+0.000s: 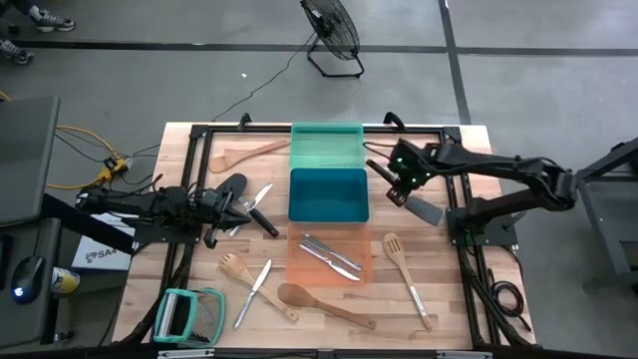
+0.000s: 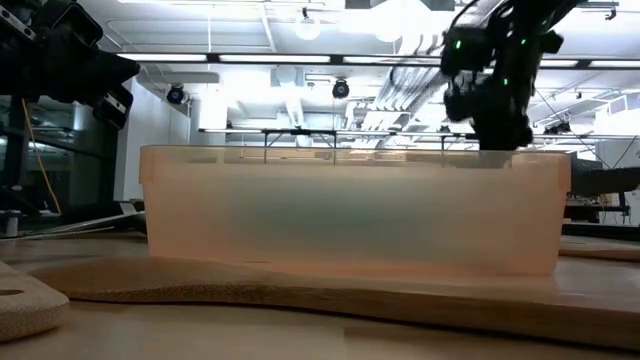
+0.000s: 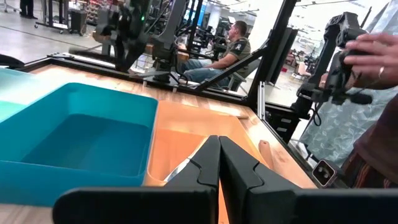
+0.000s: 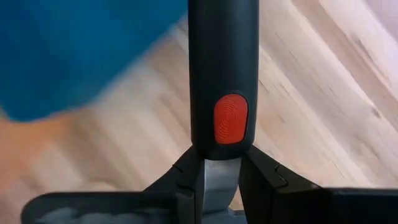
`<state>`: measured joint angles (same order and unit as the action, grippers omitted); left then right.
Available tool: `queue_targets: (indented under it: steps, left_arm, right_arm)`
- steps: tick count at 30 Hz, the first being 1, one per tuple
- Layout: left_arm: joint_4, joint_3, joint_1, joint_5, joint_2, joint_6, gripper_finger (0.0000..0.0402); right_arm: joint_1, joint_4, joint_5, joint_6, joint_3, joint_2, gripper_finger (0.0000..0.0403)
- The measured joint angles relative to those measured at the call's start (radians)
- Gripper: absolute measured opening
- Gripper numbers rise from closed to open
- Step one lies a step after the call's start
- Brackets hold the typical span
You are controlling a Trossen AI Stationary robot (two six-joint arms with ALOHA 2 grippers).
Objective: Pick & Place Kitchen Items
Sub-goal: Put the black spatula into the blue bin
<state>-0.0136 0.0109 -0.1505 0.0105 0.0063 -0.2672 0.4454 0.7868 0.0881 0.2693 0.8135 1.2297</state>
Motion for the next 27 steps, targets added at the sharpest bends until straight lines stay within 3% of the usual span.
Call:
queue_targets:
  steps: [11,27]
  left_arm:
    - [0.000,0.000,0.000,0.000,0.000,0.000,0.0000]
    - [0.000,0.000,0.000,0.000,0.000,0.000,0.0000]
  right_arm:
    - [0.000,-0.307,0.207,-0.068,0.000,-0.131,0.0062]
    - [-0.109,-1.023,0.204,-0.117,0.000,-0.140,0.0062]
